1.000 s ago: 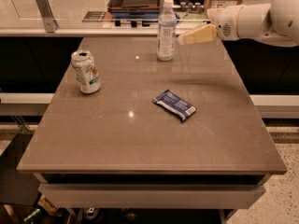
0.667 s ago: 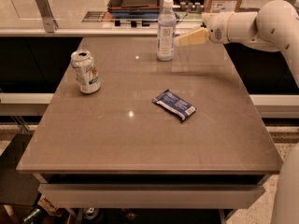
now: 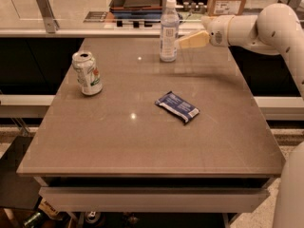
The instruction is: Move blue plastic bottle near 7up can
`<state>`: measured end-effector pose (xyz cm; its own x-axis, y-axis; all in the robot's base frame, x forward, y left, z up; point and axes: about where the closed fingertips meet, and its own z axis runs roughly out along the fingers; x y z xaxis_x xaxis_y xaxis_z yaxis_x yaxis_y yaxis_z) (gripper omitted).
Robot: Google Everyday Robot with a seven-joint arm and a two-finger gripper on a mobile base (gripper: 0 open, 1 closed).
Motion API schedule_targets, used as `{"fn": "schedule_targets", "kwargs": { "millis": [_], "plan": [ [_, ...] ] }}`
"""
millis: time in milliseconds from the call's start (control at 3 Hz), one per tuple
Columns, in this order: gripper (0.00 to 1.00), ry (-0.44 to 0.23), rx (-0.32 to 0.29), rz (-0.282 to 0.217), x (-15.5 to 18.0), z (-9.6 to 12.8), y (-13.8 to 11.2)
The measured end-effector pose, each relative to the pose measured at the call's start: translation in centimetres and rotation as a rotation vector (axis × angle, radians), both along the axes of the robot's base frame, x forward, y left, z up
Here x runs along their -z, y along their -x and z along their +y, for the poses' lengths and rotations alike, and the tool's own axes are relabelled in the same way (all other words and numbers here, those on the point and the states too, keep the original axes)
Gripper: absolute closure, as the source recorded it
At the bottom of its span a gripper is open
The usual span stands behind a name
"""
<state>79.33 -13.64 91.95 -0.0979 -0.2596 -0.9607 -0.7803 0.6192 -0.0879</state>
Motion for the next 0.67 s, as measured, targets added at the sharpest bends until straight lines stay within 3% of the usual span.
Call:
{"fn": "schedule_targets", "kwargs": {
  "millis": [333,667],
  "plan": [
    [0.00,-0.030,-0.047,0.033,1.2,1.7,-0.3],
    [0.00,-0.047,-0.084,0.028,1.0,3.5,-0.9]
  ]
}}
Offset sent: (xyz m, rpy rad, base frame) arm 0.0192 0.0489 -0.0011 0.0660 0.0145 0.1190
